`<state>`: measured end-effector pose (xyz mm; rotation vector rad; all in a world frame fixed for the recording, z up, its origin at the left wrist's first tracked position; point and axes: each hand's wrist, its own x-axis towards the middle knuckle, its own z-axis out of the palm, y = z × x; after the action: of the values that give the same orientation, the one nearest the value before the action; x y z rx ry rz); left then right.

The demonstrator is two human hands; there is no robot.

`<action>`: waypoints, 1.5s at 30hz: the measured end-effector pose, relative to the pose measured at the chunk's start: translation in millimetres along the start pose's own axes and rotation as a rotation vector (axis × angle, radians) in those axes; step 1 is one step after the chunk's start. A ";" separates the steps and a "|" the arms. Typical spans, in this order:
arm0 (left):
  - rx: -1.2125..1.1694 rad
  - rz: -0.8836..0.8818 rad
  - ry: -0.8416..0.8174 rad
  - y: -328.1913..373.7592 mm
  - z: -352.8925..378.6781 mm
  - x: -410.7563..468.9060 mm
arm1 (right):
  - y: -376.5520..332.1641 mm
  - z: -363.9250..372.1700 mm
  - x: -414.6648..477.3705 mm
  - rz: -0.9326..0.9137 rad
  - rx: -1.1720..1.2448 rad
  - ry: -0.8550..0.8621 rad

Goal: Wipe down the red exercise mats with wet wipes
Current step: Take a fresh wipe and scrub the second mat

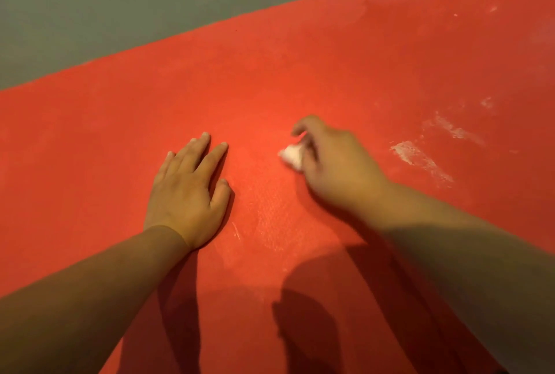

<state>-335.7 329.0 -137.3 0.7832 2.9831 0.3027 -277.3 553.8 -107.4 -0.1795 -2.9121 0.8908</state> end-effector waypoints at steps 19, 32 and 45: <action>0.145 0.890 -0.116 120.7 -16.8 43.4 | 45.7 -6.6 -111.1 0.227 -0.027 0.310; 0.009 0.598 -0.297 86.4 -41.8 -16.5 | 41.3 -6.9 -111.1 0.261 -0.105 0.213; 0.037 0.332 0.001 78.2 -17.8 33.4 | 42.2 -4.7 -109.9 0.275 -0.146 0.204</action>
<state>-328.7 409.0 -104.0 1.2834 2.8566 0.2581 -164.4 575.9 -133.0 -0.6538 -2.7999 0.6452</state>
